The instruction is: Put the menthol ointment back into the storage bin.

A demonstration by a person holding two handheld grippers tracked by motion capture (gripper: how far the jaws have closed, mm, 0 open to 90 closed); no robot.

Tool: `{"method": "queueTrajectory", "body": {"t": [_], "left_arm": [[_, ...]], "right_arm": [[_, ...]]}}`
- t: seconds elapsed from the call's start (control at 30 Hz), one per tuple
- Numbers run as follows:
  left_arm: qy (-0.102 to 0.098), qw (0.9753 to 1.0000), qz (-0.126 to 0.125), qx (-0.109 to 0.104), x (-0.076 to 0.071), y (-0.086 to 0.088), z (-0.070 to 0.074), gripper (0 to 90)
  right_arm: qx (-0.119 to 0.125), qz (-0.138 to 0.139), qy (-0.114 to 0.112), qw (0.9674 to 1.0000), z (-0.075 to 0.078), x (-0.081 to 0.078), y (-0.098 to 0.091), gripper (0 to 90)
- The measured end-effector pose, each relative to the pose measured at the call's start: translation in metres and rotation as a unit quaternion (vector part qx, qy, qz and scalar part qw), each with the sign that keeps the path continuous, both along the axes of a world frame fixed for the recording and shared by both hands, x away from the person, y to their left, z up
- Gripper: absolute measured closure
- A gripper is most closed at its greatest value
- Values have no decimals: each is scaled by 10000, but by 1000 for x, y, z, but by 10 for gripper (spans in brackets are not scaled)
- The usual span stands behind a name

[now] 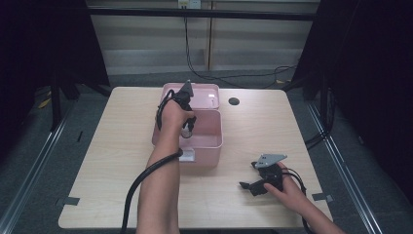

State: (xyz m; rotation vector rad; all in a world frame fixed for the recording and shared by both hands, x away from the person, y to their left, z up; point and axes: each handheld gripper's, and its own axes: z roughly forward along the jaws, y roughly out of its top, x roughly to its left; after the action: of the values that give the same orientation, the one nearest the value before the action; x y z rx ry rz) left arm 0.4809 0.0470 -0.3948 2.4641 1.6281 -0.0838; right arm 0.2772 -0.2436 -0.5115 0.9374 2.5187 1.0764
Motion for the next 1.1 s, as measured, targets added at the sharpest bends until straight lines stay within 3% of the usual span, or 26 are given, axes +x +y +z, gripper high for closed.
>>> {"method": "queueTrajectory", "body": {"t": [0.53,1.1], "left_arm": [[-252,9996,41,122,3,-3,-14,502],[-355,9990,122,229,4,-3,-28,501]], "right_arm": [[8,4,20,10000,0,0,0,82],[12,6,31,10000,0,0,0,82]]}}
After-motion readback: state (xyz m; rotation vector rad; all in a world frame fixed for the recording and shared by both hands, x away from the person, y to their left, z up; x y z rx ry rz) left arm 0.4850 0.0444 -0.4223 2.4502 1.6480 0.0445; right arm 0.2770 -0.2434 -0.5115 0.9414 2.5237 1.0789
